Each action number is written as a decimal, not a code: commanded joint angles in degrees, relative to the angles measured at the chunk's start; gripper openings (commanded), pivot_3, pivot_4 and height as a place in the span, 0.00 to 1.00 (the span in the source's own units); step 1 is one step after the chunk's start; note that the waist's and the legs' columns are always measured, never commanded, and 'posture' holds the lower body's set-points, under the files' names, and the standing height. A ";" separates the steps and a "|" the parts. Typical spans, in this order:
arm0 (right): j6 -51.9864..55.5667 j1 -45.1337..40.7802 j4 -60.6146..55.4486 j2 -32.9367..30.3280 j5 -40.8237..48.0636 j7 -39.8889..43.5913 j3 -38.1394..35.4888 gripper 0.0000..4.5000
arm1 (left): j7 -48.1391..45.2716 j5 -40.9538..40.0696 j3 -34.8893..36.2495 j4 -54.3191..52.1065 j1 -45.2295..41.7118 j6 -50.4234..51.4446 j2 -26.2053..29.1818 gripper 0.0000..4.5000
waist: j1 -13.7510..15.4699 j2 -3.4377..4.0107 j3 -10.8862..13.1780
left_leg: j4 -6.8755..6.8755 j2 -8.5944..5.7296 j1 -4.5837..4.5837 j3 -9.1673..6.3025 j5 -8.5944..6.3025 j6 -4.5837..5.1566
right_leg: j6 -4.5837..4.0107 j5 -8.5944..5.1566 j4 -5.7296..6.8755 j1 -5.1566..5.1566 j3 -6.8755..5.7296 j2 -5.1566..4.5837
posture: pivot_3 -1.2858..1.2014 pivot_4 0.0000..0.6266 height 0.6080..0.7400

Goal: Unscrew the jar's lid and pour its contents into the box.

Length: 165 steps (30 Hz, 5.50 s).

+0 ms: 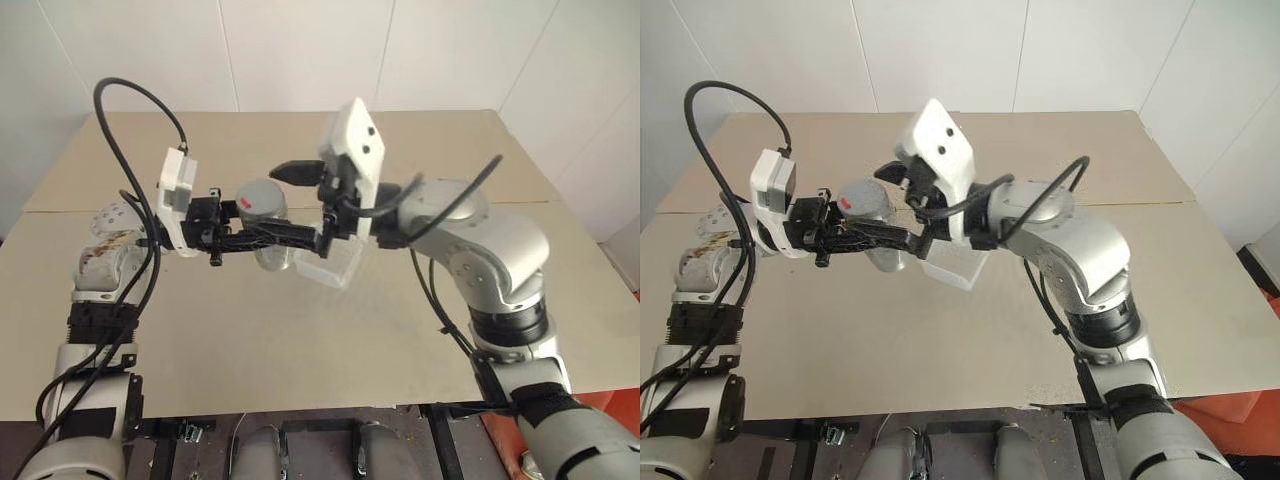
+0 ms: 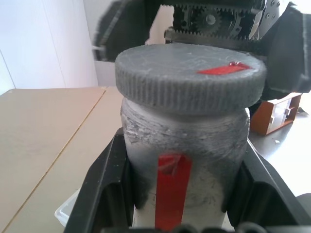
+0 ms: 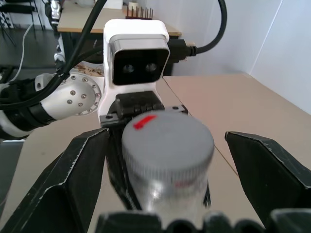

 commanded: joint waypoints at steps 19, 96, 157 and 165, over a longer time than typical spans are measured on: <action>-0.72 -3.06 1.93 4.16 -2.80 -0.80 -0.01 0.99 | -0.07 -0.40 0.59 -1.75 -0.14 -0.76 1.22 0.43 | -0.02 0.00 0.00 | 0.00 0.00 0.00 0.00 0.00 0.00 | 0.00 0.00 0.03 0.00 0.00 0.00 | 0.52 0.24 1.00; -8.91 32.98 6.47 -20.57 -11.20 0.66 -14.97 0.99 | 43.13 37.42 -6.60 13.36 -3.41 -42.53 -5.59 0.43 | 0.41 -0.03 0.00 | -0.01 -0.10 0.08 0.03 -0.01 0.03 | 0.06 0.03 -0.26 0.05 0.13 -0.04 | 0.52 0.24 1.00; -8.86 19.95 -3.44 -18.43 2.73 7.71 -13.51 0.99 | 57.43 11.81 -2.43 0.81 12.23 -17.00 -13.82 0.43 | 0.58 -0.03 0.00 | 0.95 -0.04 -0.16 -0.03 -0.16 0.30 | 0.25 0.25 0.03 0.15 0.05 -0.11 | 0.52 0.24 1.00; -7.84 19.84 -4.58 -18.16 3.53 7.26 -13.66 1.00 | 55.54 17.69 -3.29 10.26 11.95 -24.50 -17.07 0.59 | 0.89 -0.02 0.00 | 0.92 -0.04 0.01 0.02 -0.15 0.29 | 0.22 0.29 0.01 0.26 0.08 -0.09 | 0.52 0.24 1.00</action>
